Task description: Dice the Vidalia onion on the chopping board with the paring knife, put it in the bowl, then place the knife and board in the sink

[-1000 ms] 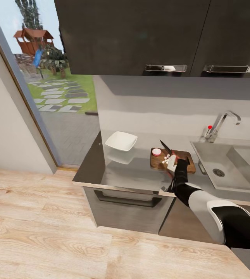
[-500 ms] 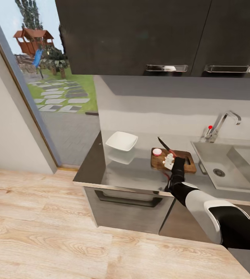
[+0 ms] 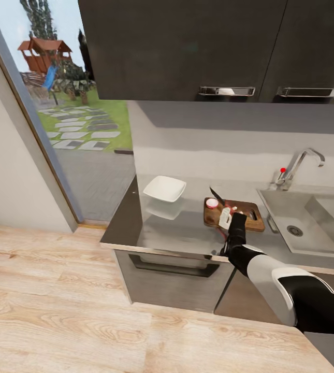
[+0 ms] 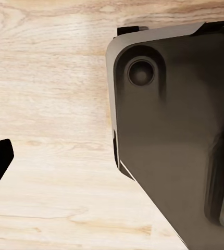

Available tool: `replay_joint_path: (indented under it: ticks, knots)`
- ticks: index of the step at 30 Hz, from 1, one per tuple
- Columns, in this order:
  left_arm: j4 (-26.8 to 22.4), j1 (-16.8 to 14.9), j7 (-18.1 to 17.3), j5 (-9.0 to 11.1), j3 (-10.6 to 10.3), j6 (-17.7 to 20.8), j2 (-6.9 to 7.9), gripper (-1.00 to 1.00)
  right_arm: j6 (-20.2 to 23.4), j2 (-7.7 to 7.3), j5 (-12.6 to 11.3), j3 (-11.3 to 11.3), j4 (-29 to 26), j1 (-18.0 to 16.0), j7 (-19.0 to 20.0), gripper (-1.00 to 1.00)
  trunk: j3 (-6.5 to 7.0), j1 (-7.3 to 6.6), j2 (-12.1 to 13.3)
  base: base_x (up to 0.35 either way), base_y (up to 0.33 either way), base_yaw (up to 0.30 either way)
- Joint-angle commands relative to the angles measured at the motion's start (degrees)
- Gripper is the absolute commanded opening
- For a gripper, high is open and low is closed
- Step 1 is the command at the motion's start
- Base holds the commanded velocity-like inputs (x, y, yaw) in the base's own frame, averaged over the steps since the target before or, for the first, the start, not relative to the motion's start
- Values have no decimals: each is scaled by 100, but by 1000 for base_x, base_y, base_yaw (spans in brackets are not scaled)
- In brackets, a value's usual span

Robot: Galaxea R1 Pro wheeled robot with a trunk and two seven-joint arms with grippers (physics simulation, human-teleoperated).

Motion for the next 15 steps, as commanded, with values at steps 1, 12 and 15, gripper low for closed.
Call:
replay_joint_path:
  ticks: [1, 12, 15]
  knots:
    - [25, -10, 1, 57, -49, -43, -3, 100, 53, 1, 12, 44, 6, -8, 33, -100, -11, 3, -11, 0, 0, 0]
    - [25, -10, 1, 57, -49, -43, 6, 100, 53, -17, 12, 44, 16, -3, 516, -100, -11, 3, -11, 0, 0, 0]
    - [25, -10, 1, 57, -49, -43, 6, 100, 53, -17, 12, 44, 16, -5, 601, -100, -11, 3, -11, 0, 0, 0]
